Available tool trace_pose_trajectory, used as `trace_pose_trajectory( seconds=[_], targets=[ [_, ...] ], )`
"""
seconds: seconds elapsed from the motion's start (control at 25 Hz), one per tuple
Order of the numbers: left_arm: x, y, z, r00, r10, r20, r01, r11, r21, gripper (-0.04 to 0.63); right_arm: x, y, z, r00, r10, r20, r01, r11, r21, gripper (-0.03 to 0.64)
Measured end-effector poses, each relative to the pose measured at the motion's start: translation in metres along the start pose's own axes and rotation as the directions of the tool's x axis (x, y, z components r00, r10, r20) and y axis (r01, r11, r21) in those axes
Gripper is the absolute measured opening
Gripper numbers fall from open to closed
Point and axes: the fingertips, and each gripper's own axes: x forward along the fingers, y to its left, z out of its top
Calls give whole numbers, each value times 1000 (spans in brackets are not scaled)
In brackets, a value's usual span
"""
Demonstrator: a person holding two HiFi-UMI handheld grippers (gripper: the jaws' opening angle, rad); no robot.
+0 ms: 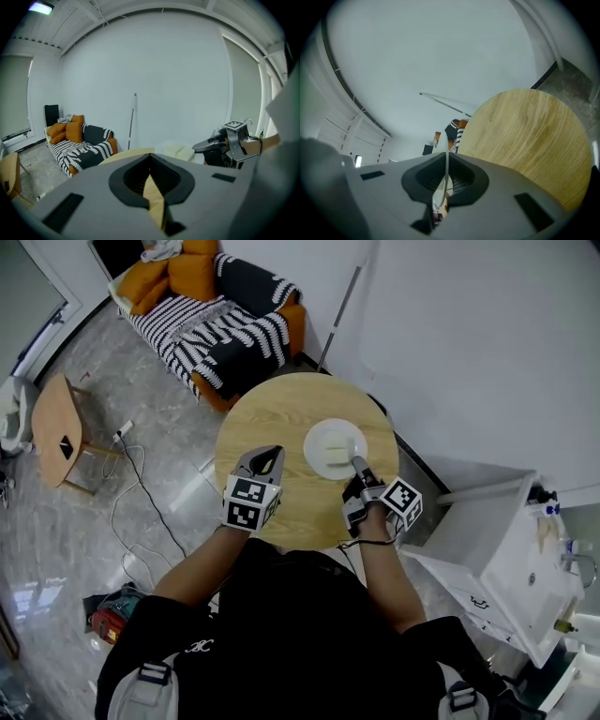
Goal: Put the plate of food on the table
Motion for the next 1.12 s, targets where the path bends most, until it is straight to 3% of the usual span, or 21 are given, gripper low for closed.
trace_pose_trajectory(
  seconds=[0.4, 0.56, 0.68, 0.92, 1.12],
  targets=[
    [12, 33, 8, 1000, -26, -9, 26, 1000, 11, 8, 24, -10, -6, 999, 41, -27, -40, 999, 27, 18],
    [20, 44, 8, 999, -30, -19, 30, 1000, 5, 8, 34, -12, -10, 997, 52, -63, -53, 998, -20, 18],
    [22, 46, 11, 999, -32, -17, 32, 999, 2, 8, 41, -15, -13, 994, 55, -92, -60, 997, -48, 18],
    [23, 47, 11, 999, -40, -11, 40, 999, -2, 8, 55, -32, -16, 994, 60, -96, -58, 998, 21, 18],
    [21, 46, 8, 999, -33, -18, 33, 999, 8, 8, 65, -43, -18, 989, 73, -131, -74, 997, -4, 18]
  ],
)
